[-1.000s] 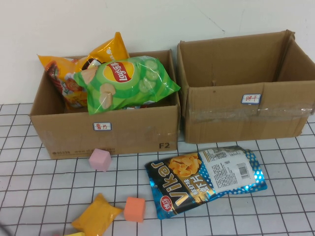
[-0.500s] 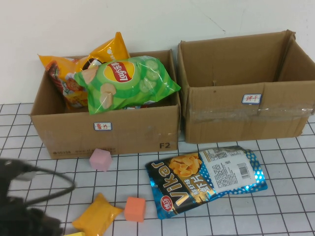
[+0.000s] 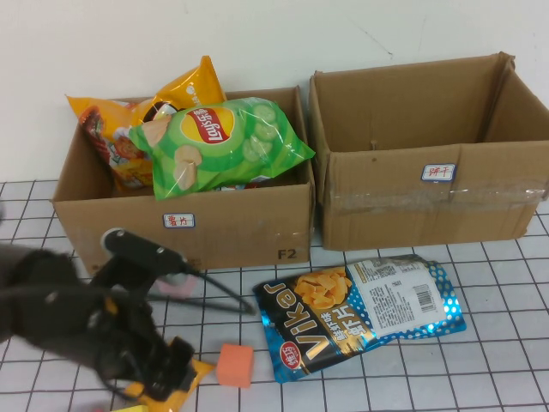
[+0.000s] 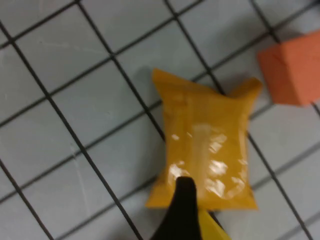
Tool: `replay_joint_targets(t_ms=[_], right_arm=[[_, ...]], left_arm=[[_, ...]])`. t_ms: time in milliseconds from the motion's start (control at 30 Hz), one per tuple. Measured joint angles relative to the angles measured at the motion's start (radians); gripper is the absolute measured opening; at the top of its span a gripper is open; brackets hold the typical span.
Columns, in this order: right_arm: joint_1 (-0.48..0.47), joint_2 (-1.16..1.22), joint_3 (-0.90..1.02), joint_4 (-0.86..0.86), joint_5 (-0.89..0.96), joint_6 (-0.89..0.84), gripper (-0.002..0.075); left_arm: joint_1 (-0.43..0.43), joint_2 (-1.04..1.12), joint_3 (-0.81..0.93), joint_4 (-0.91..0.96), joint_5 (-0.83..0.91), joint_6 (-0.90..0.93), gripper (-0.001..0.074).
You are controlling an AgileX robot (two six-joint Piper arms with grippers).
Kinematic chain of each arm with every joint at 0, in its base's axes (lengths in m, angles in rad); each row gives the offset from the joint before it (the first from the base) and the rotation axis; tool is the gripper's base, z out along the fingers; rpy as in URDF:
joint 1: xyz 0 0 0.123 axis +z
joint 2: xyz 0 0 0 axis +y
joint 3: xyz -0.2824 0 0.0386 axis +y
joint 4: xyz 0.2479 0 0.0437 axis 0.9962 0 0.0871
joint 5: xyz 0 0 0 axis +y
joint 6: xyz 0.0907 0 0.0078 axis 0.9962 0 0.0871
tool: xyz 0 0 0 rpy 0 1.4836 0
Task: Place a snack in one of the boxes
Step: Pick up the biscuit
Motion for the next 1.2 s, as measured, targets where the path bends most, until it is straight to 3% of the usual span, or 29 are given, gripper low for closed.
replay_joint_targets(t_ms=[367, 600, 700, 800, 1000, 1200], right_arm=[[0.0, 0.0, 0.021, 0.014, -0.024, -0.004, -0.0001], [0.0, 0.0, 0.021, 0.04, -0.028, -0.027, -0.0001], [0.0, 0.0, 0.021, 0.044, -0.032, -0.029, -0.0001], [0.0, 0.0, 0.021, 0.047, -0.034, -0.029, -0.0001], [0.0, 0.0, 0.021, 0.051, -0.038, -0.029, -0.0001], [0.0, 0.0, 0.021, 0.055, -0.042, -0.031, -0.0001]], left_arm=[[-0.005, 0.298, -0.116, 0.098, -0.022, -0.064, 0.0591], [-0.007, 0.376, -0.131, 0.121, -0.013, -0.069, 0.0588], [-0.007, 0.382, -0.139, 0.126, 0.0, -0.069, 0.0542], [-0.007, 0.388, -0.153, 0.134, 0.023, -0.069, 0.0417], [-0.007, 0.416, -0.241, 0.091, 0.203, -0.069, 0.0397], [-0.007, 0.418, -0.453, -0.038, 0.413, 0.012, 0.0397]])
